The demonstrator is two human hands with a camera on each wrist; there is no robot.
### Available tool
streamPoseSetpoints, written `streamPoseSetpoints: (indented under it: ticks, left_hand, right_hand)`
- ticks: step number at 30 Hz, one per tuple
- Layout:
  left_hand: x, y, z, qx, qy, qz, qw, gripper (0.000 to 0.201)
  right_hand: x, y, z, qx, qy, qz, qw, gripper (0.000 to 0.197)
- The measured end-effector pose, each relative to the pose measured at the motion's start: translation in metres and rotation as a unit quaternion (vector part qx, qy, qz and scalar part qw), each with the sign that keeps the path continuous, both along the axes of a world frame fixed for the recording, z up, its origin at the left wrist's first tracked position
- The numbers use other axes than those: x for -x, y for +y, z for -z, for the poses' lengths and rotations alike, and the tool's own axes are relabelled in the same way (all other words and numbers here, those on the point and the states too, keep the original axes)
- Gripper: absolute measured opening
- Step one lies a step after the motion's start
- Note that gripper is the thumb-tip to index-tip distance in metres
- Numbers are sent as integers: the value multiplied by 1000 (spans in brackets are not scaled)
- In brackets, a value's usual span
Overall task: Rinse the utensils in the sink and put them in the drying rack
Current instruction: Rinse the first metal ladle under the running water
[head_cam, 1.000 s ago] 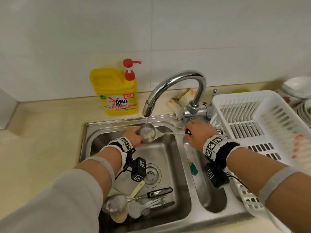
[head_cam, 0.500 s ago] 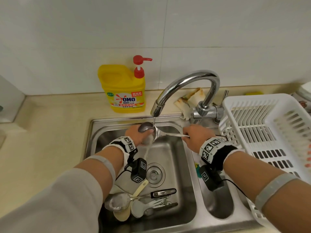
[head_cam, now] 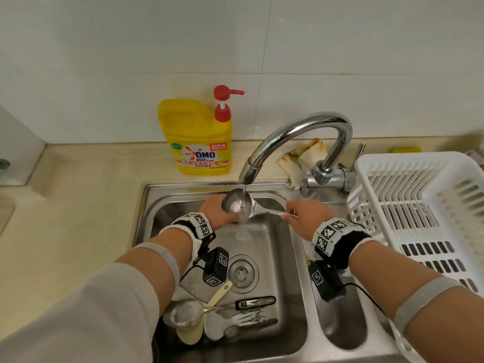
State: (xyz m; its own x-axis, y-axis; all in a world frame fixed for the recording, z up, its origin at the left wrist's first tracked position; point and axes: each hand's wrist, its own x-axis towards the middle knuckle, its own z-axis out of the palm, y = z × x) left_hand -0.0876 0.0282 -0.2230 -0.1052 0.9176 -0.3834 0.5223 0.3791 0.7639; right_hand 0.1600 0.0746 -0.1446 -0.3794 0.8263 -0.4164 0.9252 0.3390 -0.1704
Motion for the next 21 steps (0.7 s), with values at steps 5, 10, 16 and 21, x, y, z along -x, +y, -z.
streamPoseSetpoints:
  ticks: [5,10,16,21]
  left_hand:
    - [0,3,11,17,-85,-117,989,37]
    - [-4,5,4,30,-174,-139,975,26]
    - [0,5,5,-47,-31,-38,998,57]
    - [-1,6,16,-16,-13,-66,998,72]
  right_hand:
    - [6,0,10,-14,13,0,1000,18]
    - [12,0,13,20,42,12,999,11]
    - [15,-4,9,11,26,5,1000,26]
    - [14,-1,0,-33,-27,-30,999,32]
